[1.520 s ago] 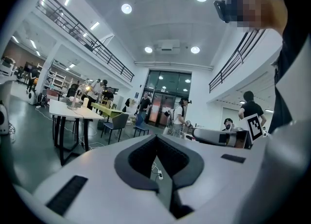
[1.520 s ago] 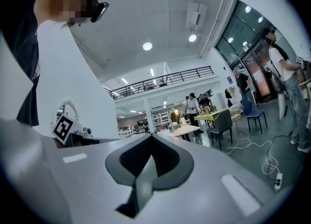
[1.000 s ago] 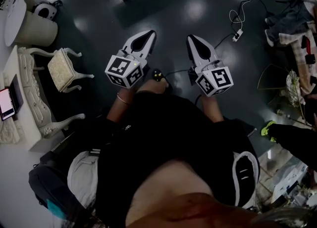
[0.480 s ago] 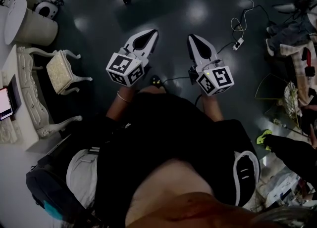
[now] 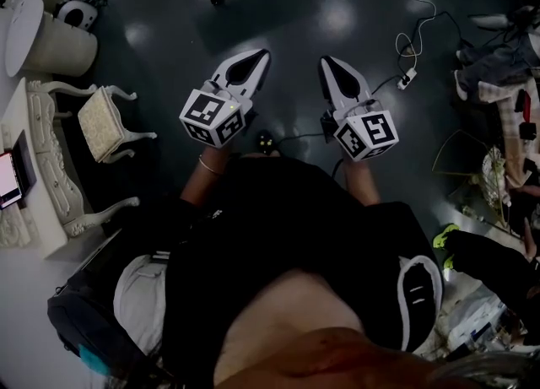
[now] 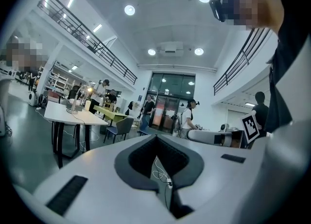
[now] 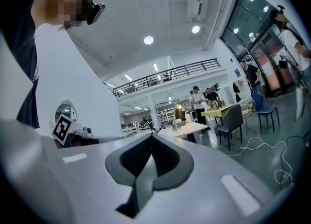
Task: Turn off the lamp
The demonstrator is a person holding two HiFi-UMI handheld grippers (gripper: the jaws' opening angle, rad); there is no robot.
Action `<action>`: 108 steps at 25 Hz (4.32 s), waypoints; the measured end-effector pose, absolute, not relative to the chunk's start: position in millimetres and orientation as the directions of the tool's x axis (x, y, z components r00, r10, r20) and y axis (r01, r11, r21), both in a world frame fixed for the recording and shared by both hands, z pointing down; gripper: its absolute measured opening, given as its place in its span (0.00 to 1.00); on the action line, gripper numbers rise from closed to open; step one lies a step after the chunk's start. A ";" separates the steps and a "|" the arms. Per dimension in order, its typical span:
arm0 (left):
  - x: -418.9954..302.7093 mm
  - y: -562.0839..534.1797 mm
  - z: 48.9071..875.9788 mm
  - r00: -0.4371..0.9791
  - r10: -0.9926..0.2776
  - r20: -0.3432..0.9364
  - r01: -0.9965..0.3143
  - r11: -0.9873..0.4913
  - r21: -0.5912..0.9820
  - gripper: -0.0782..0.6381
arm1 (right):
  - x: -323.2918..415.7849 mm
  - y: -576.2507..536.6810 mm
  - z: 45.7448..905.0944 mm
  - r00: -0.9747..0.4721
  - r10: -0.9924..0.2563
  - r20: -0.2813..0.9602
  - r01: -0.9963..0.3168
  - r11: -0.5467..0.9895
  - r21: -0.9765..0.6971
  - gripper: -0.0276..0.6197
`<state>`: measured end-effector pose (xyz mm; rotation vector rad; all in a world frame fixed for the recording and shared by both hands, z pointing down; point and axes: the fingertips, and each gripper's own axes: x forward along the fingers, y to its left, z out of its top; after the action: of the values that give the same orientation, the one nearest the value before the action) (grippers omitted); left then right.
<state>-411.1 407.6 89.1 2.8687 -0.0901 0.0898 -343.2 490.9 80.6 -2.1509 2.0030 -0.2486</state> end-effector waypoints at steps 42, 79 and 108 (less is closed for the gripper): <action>-344.9 328.5 102.7 0.987 -0.137 0.085 -0.155 -0.952 0.263 0.12 | -253.5 408.1 91.7 0.011 -0.998 0.059 -0.967 -0.026 -0.254 0.04; -145.2 311.5 90.7 0.948 -0.305 0.090 -0.318 -0.926 0.205 0.12 | -37.5 378.4 95.9 -0.145 -0.989 0.003 -0.949 0.138 -0.282 0.04; -157.1 291.8 93.1 0.916 -0.387 0.107 -0.401 -0.898 0.182 0.12 | -56.7 341.0 95.9 -0.270 -0.963 -0.016 -0.924 0.263 -0.279 0.04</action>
<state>-157.1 291.8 93.1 2.8770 -0.5979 0.1002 -56.7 341.0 95.9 -1.7748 2.3458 -0.3196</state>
